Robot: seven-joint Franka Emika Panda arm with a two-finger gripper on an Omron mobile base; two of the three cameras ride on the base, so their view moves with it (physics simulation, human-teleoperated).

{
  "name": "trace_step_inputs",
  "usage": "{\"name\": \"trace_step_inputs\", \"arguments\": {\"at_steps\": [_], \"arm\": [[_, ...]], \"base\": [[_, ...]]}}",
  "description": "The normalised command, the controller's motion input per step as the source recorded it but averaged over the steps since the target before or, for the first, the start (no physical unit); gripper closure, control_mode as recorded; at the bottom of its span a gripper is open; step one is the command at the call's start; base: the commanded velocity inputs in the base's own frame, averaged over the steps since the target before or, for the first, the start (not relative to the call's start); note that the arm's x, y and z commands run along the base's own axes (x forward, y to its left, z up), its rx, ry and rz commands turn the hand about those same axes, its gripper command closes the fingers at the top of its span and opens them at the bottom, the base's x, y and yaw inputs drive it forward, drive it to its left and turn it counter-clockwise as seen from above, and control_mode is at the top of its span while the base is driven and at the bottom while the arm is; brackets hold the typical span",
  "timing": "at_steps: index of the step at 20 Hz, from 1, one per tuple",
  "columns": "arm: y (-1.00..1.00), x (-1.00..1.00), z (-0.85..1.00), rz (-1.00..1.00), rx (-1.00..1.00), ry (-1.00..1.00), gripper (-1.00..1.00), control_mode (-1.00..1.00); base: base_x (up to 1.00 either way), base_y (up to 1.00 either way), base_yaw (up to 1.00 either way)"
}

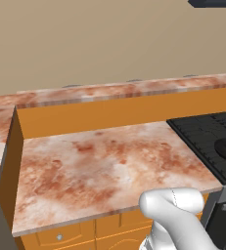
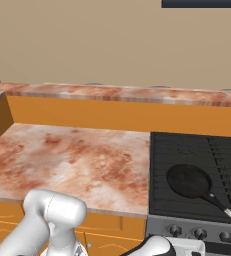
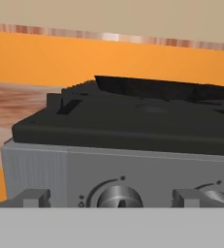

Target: Pick the pan from the cabinet and place it on the stove. Then turn on the stove burner for the pan.

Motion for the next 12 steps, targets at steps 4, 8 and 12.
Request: {"name": "trace_step_inputs", "arguments": {"at_steps": [4,8,12], "arm": [[0.0,0.11,-0.11,0.0,0.0,0.0,-1.0,-1.0],[0.0,0.11,-0.12,0.0,0.0,0.0,-1.0,-1.0],[0.0,0.1,-0.13,0.0,0.0,0.0,-1.0,-1.0]], "base": [[0.0,0.0,0.0],[0.0,0.0,0.0],[0.0,0.0,0.0]]}}
